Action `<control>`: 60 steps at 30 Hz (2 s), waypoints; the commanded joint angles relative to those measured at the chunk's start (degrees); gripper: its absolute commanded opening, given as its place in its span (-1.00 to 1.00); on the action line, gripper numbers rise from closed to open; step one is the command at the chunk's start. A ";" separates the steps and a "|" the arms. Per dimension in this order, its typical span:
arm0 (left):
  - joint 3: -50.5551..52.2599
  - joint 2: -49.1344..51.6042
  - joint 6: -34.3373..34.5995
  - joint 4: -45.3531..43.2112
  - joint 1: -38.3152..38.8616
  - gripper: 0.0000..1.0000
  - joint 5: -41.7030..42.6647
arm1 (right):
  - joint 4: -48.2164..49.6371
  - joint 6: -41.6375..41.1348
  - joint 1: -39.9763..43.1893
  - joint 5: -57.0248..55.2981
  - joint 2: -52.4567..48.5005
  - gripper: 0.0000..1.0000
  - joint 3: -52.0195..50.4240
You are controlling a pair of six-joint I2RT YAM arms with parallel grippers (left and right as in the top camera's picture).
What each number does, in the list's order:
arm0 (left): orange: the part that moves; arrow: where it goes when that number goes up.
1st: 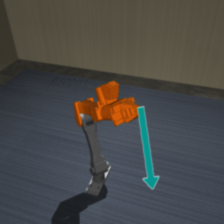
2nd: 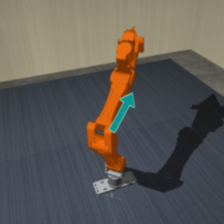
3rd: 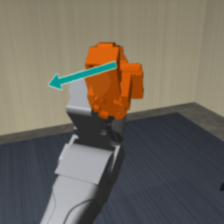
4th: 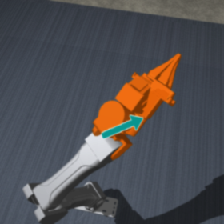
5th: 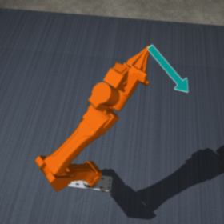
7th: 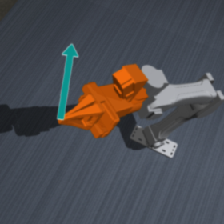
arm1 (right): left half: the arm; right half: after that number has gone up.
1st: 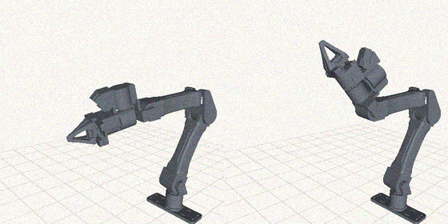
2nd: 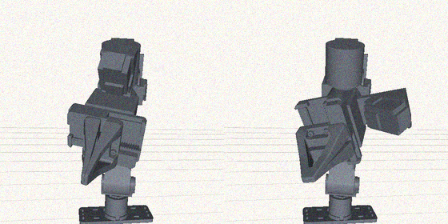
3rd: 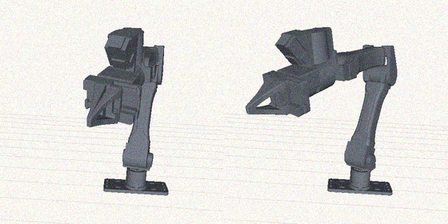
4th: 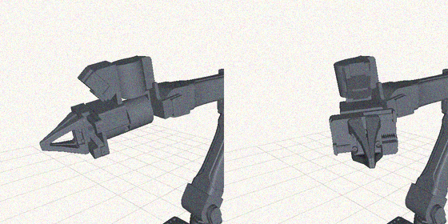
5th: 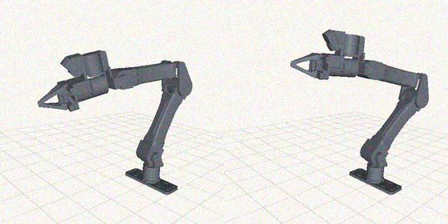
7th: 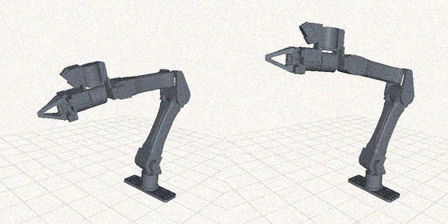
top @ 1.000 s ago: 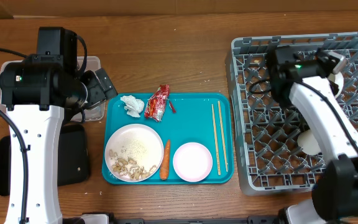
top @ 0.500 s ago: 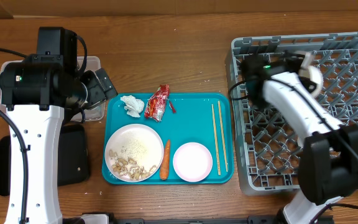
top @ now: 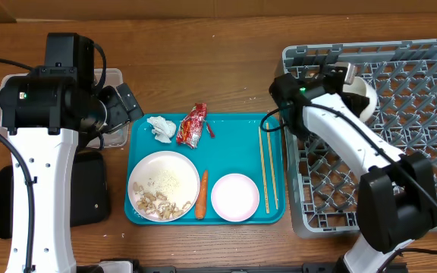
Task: Sort waste into correct bins and load items into the dishwasher
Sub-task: 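Lift the upper white bowl into the rack's back corner, then release the bowl and move the right gripper back toward the tray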
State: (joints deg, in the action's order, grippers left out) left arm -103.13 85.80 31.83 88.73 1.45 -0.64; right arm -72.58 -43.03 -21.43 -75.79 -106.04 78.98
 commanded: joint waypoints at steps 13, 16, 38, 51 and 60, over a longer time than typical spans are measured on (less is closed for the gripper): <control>-0.81 0.44 0.33 -0.11 -0.26 1.00 0.24 | 2.49 1.51 8.20 -3.78 -0.28 -0.92 0.13; -0.81 0.44 0.33 -0.11 -0.26 1.00 0.24 | 3.41 1.79 7.13 -2.60 -0.48 -0.92 0.09; -0.81 0.44 0.33 -0.11 -0.26 1.00 0.24 | 17.75 26.47 6.16 -8.59 -0.55 -0.92 -1.79; -0.81 0.44 0.33 -0.11 -0.26 1.00 0.24 | 16.76 27.96 3.37 -5.77 -1.73 -0.92 -1.79; -0.81 0.44 0.33 -0.11 -0.26 1.00 0.24 | 14.40 28.70 3.39 -12.33 -4.44 -0.92 -1.77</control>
State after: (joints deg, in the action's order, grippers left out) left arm -103.13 85.80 31.83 88.73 1.45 -0.64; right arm -58.13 -14.79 -18.09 -85.58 -109.08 77.34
